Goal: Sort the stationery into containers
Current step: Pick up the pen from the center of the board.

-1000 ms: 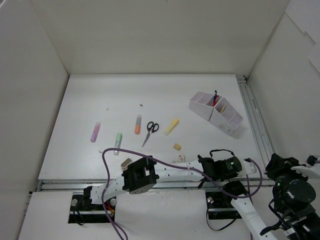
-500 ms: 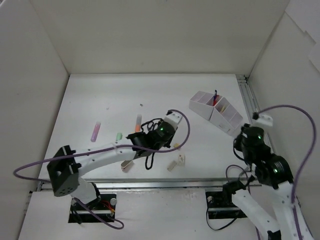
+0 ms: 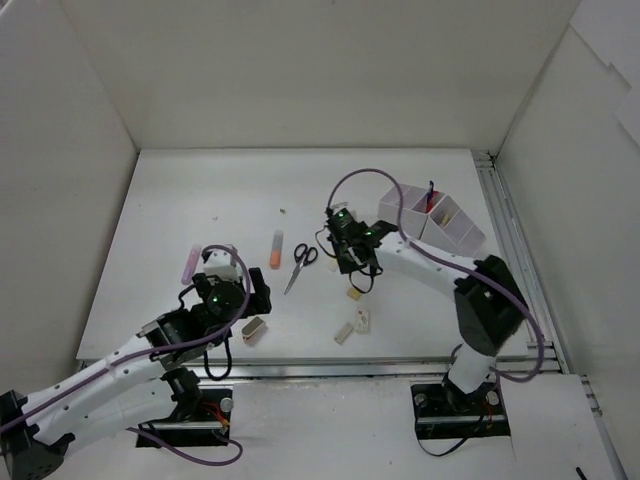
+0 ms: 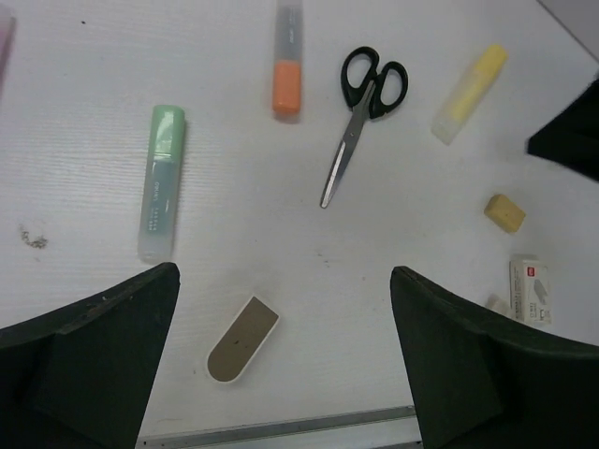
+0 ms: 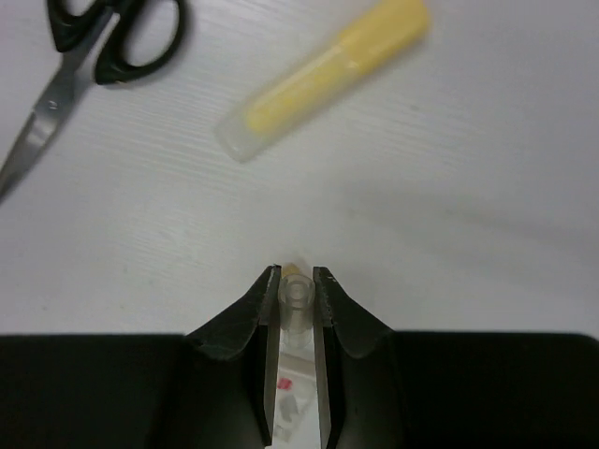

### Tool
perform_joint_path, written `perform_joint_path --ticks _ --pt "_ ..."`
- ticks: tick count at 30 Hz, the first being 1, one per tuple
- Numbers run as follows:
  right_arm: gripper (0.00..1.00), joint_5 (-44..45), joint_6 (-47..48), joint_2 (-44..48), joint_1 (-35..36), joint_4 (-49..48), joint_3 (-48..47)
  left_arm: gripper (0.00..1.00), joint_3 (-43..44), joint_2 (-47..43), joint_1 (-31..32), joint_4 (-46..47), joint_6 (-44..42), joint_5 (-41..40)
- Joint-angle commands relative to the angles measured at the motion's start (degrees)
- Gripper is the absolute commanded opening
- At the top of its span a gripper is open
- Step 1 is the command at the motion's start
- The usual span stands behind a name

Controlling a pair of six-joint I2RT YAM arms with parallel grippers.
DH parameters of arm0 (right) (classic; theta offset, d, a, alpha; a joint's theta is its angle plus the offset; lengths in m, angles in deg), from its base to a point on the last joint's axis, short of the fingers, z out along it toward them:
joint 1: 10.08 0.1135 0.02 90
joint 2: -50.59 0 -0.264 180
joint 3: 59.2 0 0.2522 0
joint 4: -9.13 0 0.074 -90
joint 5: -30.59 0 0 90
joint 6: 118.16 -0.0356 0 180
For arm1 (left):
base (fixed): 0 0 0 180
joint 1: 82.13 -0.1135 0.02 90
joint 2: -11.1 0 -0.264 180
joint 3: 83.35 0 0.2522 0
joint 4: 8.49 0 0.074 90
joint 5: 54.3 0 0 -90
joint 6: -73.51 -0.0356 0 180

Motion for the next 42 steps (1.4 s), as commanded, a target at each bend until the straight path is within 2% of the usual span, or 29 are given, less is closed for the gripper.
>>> perform_joint_path --ticks 1,2,6,9,11,12,15,20,25,29,30,31,32,35,38,42 --pt "0.00 -1.04 2.86 -7.94 4.11 -3.17 -5.96 0.93 -0.03 -4.94 -1.20 -2.22 4.58 -2.98" --pt "0.00 -2.79 2.95 -9.54 4.30 -3.26 -8.14 1.00 -0.21 -5.74 -1.20 -3.71 4.94 -3.24" --pt "0.07 -6.84 3.21 -16.83 6.84 -3.26 -12.29 1.00 -1.35 -8.64 -2.25 -5.48 5.64 -4.56" --pt "0.10 -7.55 3.21 -18.60 8.43 -3.26 -13.52 0.99 -1.27 -9.00 -2.26 -6.97 6.08 -5.52" --pt "0.14 -9.46 3.03 -18.78 8.87 -3.17 -13.18 0.99 -1.09 -9.00 -2.78 -7.41 5.82 -5.88" --pt "0.21 -9.83 3.03 -18.70 9.22 -3.26 -12.91 1.00 -1.00 -9.00 -2.79 -7.33 5.65 -6.14" --pt "0.34 -9.49 2.86 -18.00 10.28 -3.17 -11.86 1.00 -0.92 -8.83 -2.79 -6.36 4.33 -6.23" --pt "0.36 -8.25 2.33 -14.05 10.46 -3.26 -10.63 0.99 -0.74 -7.86 -3.31 -2.93 2.22 -4.39" --pt "0.51 -2.73 1.46 -3.16 9.93 -3.09 -6.77 0.99 -0.74 -3.65 -6.12 3.73 -0.50 1.76" --pt "0.66 -0.09 -5.37 7.29 5.02 -3.17 0.69 0.99 1.54 3.20 -8.58 7.35 -1.83 7.91" --pt "0.79 1.66 -7.14 11.93 2.14 -3.09 2.80 0.99 3.63 7.04 -8.59 7.18 -1.56 8.18" --pt "0.86 5.33 -8.90 14.59 0.72 -2.74 7.26 1.00 4.96 9.35 -8.59 5.87 -1.30 8.18" --pt "0.98 6.59 -13.27 17.05 -0.78 -2.21 9.74 1.00 6.54 11.37 -8.59 5.25 -0.95 8.01" --pt "0.98 8.62 -20.75 27.77 -9.98 2.52 18.45 1.00 11.38 20.50 -8.59 4.89 -1.91 9.50" --pt "0.98 9.41 -25.08 39.71 -16.23 8.57 24.26 0.99 13.76 24.38 -7.98 7.70 -4.01 13.44" --pt "0.98 12.14 -28.17 45.19 -24.50 18.17 25.76 0.99 14.38 26.24 -7.97 11.04 -5.95 16.18"
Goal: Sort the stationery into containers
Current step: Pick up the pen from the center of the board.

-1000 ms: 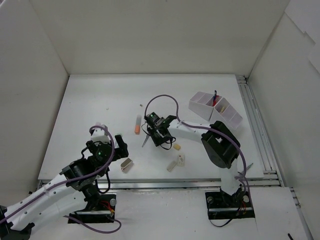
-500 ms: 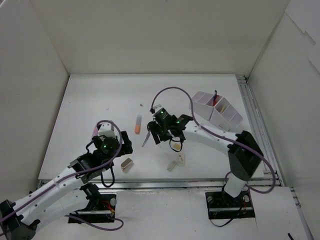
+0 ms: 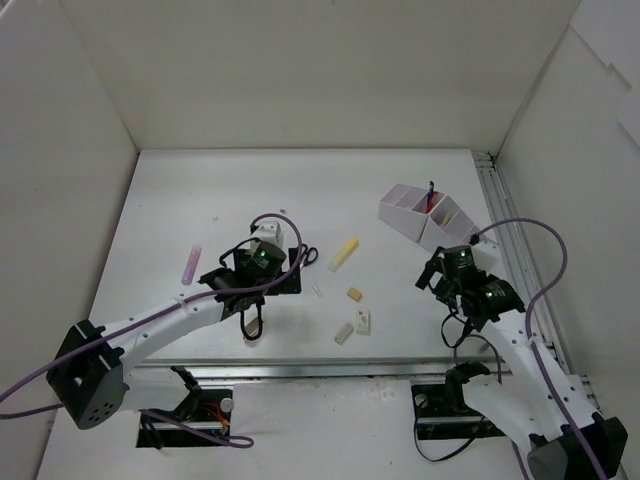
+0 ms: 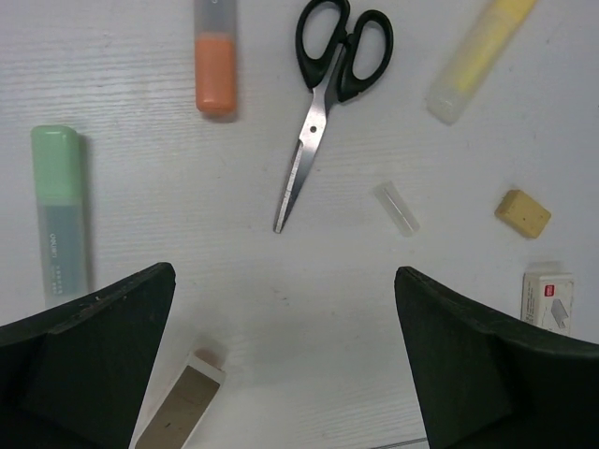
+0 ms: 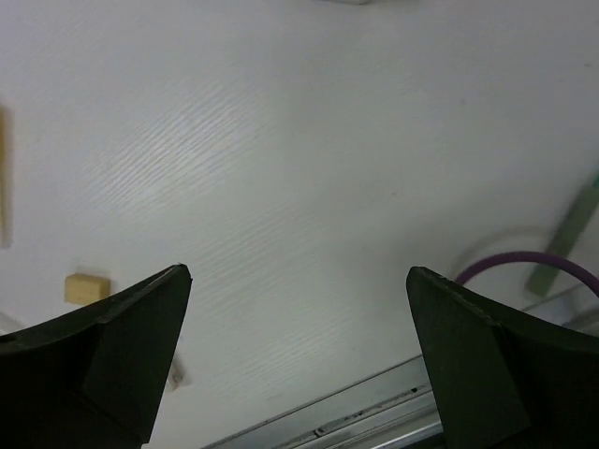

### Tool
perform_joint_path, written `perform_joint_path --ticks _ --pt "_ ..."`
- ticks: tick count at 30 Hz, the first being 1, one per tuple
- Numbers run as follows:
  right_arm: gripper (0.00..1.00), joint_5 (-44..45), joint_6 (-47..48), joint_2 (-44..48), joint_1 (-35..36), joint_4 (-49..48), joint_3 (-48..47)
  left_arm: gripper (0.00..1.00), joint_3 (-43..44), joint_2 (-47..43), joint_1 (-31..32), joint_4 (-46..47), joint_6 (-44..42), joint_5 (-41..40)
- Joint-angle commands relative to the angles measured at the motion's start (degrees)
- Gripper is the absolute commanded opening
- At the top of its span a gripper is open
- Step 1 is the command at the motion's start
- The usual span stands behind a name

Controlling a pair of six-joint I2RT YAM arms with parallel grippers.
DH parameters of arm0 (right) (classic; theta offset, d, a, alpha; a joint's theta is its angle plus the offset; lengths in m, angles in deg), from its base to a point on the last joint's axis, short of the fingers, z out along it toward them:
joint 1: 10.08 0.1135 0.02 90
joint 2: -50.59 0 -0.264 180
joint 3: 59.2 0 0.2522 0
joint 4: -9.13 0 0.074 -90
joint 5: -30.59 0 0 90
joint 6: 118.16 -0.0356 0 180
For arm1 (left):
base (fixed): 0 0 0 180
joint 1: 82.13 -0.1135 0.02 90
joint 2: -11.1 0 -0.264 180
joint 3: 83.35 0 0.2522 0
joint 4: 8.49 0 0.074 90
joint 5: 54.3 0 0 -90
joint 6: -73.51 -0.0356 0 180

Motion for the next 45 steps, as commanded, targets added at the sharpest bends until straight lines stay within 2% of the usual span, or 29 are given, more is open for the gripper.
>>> perform_joint_path --ticks 1,2,4,10,13,14,17,24,30,33,34,35,36,37,38,40,45 --pt "0.98 4.75 -5.81 2.47 -5.70 9.08 -0.23 0.99 3.03 0.06 -0.38 5.14 -3.07 3.39" --pt "0.98 5.01 -5.55 2.12 -9.19 10.58 -0.14 0.99 3.21 0.15 -0.91 5.14 -3.33 3.75" --pt "0.98 8.26 -6.24 0.98 -12.29 11.55 0.04 0.99 3.39 -0.11 -1.70 5.23 -4.48 4.01" --pt "0.98 10.02 -6.61 -7.89 -22.14 11.47 -0.49 0.99 4.18 -0.47 -8.03 5.67 -6.41 9.10" --pt "0.98 6.88 -2.14 -12.46 -31.00 9.37 -0.14 0.99 5.14 0.14 -11.81 5.67 -7.20 12.97" --pt "0.98 5.21 -0.64 -13.95 -37.72 6.66 0.30 0.99 6.01 0.76 -12.69 5.50 -7.46 14.81" --pt "0.97 -2.61 2.01 -16.59 -48.83 3.13 2.06 0.99 7.42 1.99 -15.24 5.23 -8.43 18.41" --pt "0.94 -6.67 2.54 -23.19 -50.62 -1.88 3.28 0.99 10.06 4.54 -17.88 4.18 -9.23 21.42" --pt "0.86 -5.09 2.81 -24.16 -50.89 -3.38 2.94 1.00 11.47 5.85 -19.99 3.30 -9.14 20.80" --pt "0.75 -4.30 1.93 -23.90 -50.89 -3.47 3.03 1.00 13.57 7.44 -20.61 1.90 -9.75 20.19" --pt "0.29 -4.47 2.01 -23.98 -50.97 -3.56 3.03 0.99 14.45 7.70 -21.13 0.94 -10.10 19.40" --pt "0.19 -4.82 2.19 -23.81 -50.89 -3.56 3.11 1.00 14.98 7.97 -21.13 0.32 -10.28 18.79" --pt "0.20 -5.09 3.67 -23.90 -50.97 -3.56 3.03 0.99 15.60 8.58 -21.66 -0.30 -10.80 18.08" --pt "0.37 -5.09 3.42 -23.98 -51.06 -3.38 3.11 1.00 16.82 8.85 -21.66 -1.09 -11.07 17.38" --pt "0.41 -7.53 3.60 -24.07 -51.24 -2.86 2.85 1.00 17.18 8.94 -22.44 -1.88 -11.42 17.11" --pt "0.45 -7.82 2.55 -23.81 -51.15 -1.28 3.11 0.99 17.71 9.02 -22.97 -1.98 -12.30 16.67" --pt "0.46 -7.55 2.02 -24.25 -51.24 -0.75 3.03 0.99 18.59 9.20 -25.17 -2.85 -13.27 17.11"
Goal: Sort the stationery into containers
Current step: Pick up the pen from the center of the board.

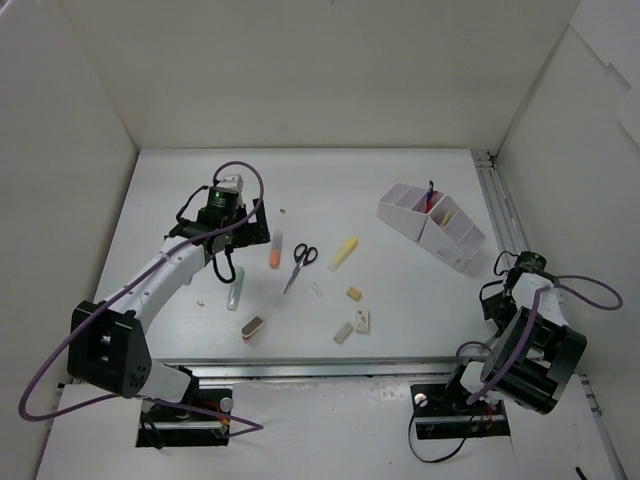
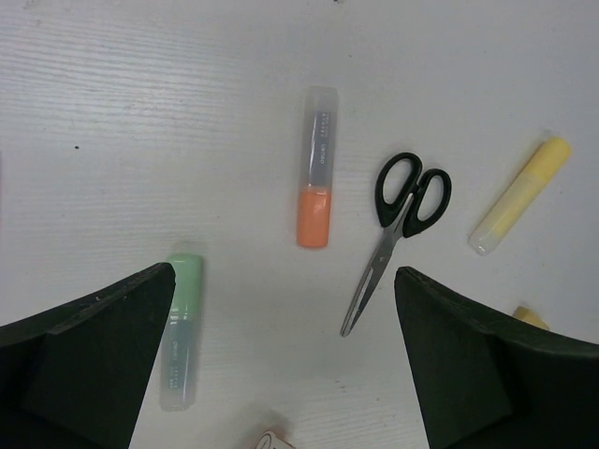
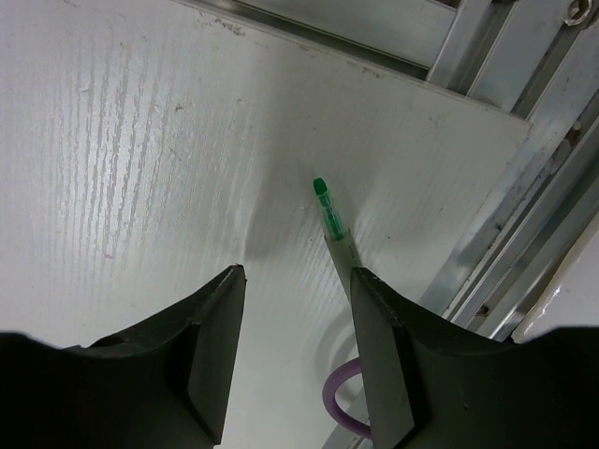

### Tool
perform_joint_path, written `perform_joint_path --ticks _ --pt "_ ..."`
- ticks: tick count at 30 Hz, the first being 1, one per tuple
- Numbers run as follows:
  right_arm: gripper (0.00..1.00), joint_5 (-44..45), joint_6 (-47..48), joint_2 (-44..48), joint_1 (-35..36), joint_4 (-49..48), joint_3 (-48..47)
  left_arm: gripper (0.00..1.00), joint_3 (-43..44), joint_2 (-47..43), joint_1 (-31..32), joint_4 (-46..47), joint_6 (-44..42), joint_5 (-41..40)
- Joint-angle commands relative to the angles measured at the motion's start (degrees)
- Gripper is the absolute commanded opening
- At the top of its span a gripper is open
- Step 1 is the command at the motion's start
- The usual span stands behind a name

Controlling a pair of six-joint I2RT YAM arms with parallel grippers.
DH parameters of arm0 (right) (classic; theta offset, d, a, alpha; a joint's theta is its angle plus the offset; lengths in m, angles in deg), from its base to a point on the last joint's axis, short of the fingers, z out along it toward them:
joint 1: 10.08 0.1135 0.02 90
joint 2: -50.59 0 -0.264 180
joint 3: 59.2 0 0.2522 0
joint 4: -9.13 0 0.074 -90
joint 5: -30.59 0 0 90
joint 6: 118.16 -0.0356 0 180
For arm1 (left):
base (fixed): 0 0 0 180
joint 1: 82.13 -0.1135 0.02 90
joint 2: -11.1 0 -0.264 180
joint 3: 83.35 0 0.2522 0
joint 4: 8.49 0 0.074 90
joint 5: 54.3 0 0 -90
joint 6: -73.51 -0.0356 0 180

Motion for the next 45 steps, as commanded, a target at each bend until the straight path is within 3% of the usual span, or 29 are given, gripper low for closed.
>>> perform_joint_path --ticks 1,8,12,13,17,18,21,23,25,30,33,38,45 --pt "0.46 -0.23 -1.18 -0.18 -0.40 2.77 -0.43 0.99 3.84 -0.74 -1.87 -0.73 -1.92 -0.92" --pt "0.49 -4.18 -0.39 -1.86 -2.07 4.27 -0.78 0.99 8.23 -0.74 -1.88 -4.33 -1.40 -3.82" --pt "0.67 -4.98 -0.29 -3.00 -4.61 4.71 -1.22 0.99 12.88 2.05 -2.41 -5.92 -0.87 -4.52" --pt "0.78 -4.72 -0.82 -3.26 -4.97 4.71 -1.48 0.99 15.94 3.11 -2.41 -6.62 -0.87 -5.22" --pt "0.78 -4.97 -0.92 -5.02 -5.15 5.50 -2.54 1.00 24.92 9.08 -2.93 -13.47 0.71 -9.53" --pt "0.77 -4.98 -0.65 -5.46 -5.23 5.76 -2.80 0.99 26.50 9.88 -2.93 -14.00 0.62 -9.89" --pt "0.57 -4.89 -0.74 -6.60 -4.71 5.94 -3.33 0.99 34.66 12.26 -2.93 -18.74 0.10 -12.86" --pt "0.48 -6.55 -0.13 -7.48 -4.71 5.42 -4.29 0.99 36.09 12.61 -2.93 -20.59 0.01 -15.68" --pt "0.23 -9.70 1.36 -9.58 -4.44 4.27 -6.30 1.00 36.53 12.09 -2.93 -21.03 0.01 -17.17" --pt "0.17 -10.16 2.95 -12.32 -0.49 2.95 -9.04 0.99 35.49 8.67 -2.41 -22.79 0.18 -20.08" --pt "0.00 -8.24 2.95 -12.14 2.41 2.34 -9.22 0.99 33.12 6.12 -1.88 -22.09 0.36 -20.96" --pt "0.00 -9.46 4.01 -9.17 9.60 0.67 -8.95 0.99 30.74 3.83 -1.88 -21.04 0.54 -19.38" --pt "0.00 -1.29 8.66 1.74 23.85 0.49 -12.03 0.99 27.05 0.49 -1.88 -19.02 -0.61 -17.46"
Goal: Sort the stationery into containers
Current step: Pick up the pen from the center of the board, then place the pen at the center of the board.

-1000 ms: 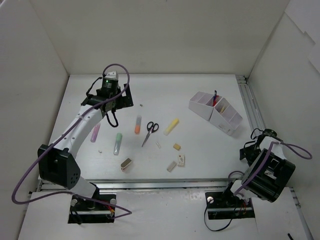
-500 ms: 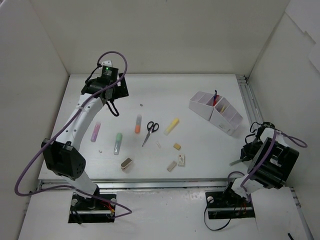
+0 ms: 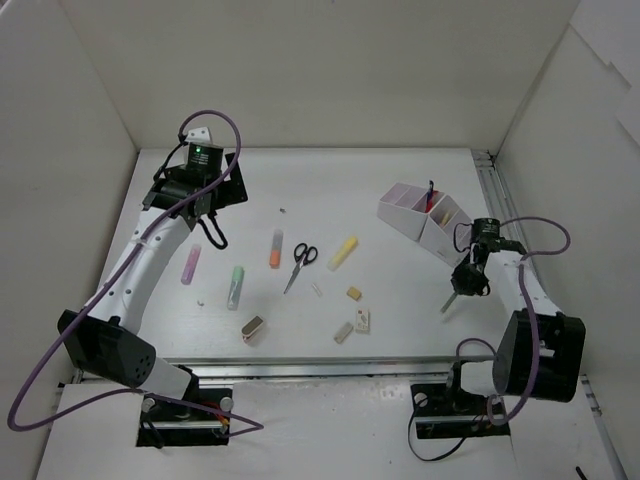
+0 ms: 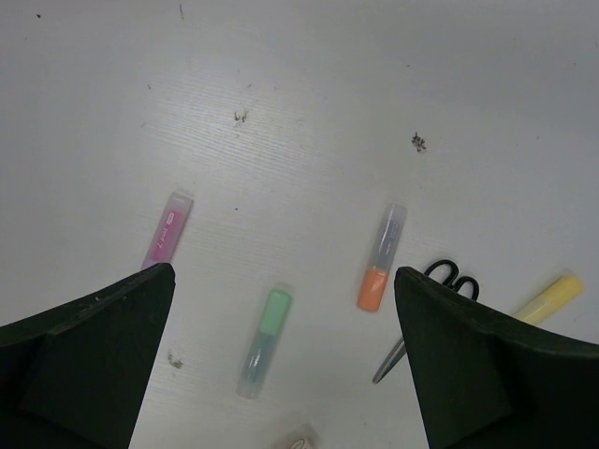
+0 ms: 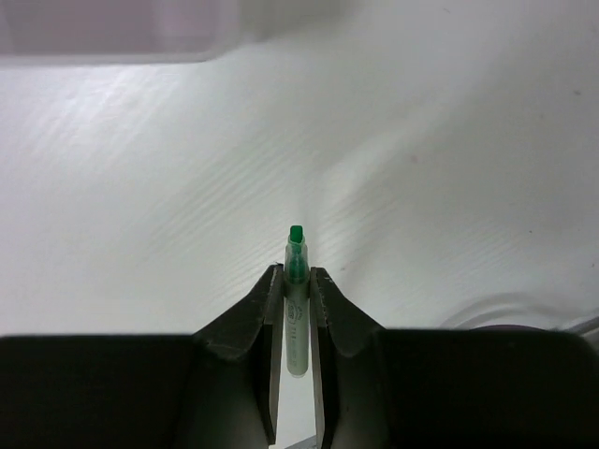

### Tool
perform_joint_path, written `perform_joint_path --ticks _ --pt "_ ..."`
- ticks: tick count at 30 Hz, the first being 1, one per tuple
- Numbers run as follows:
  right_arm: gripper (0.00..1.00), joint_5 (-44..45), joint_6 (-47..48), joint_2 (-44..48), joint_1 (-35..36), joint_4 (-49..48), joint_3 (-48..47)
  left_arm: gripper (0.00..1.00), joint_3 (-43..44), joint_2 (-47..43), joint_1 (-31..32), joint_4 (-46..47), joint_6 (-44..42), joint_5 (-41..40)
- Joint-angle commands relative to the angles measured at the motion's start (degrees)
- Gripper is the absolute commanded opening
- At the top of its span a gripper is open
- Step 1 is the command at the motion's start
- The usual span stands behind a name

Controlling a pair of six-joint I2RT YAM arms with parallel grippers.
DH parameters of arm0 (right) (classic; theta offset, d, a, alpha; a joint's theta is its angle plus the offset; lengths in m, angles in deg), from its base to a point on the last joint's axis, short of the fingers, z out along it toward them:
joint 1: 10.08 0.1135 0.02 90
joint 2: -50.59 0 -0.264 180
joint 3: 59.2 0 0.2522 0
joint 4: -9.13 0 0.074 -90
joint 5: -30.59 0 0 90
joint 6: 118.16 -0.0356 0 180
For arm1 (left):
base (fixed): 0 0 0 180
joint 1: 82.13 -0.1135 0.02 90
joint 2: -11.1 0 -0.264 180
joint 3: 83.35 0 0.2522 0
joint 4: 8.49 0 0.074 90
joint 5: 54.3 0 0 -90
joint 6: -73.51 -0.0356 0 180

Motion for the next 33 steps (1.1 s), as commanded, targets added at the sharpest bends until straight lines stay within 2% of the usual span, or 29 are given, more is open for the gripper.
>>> perform_joint_path --ticks 1,8,11,13,15,16,19,23,26,33 --pt "0.00 5.40 3.00 6.12 5.60 0.45 -3.55 0.99 -0.61 -3.01 0.31 2.45 -0.93 1.11" --pt "0.00 7.60 1.34 5.43 14.40 0.45 -3.46 0.99 -4.03 -3.63 0.31 3.94 -2.25 3.48" --pt "0.00 8.48 3.44 2.62 18.35 0.36 -7.40 0.99 -5.87 -4.59 -0.22 5.17 -2.87 4.45" --pt "0.00 8.40 11.41 0.59 23.08 0.36 -10.22 0.99 -7.10 -5.73 -0.92 6.66 -3.22 6.29" --pt "0.00 12.59 19.91 -3.88 27.57 0.27 -14.26 1.00 -8.95 -6.18 -2.24 8.24 -3.40 8.91" --pt "0.00 12.96 22.93 -5.55 31.25 0.36 -15.32 1.00 -9.30 -6.44 -2.24 8.42 -3.14 9.54" --pt "0.00 15.68 29.36 -13.29 36.27 0.79 -20.33 1.00 -10.54 -6.79 -3.74 8.95 -2.87 11.22" --pt "0.00 11.65 34.03 -24.52 37.26 0.98 -27.00 0.99 -12.46 -8.11 -4.79 9.39 -3.05 11.40" --pt "0.00 9.98 35.35 -29.10 37.26 1.06 -30.08 1.00 -13.44 -9.25 -4.79 10.01 -3.05 11.83" --pt "0.00 3.57 37.46 -32.90 35.42 1.06 -32.03 1.00 -15.11 -10.31 -4.79 9.83 -2.78 10.78"
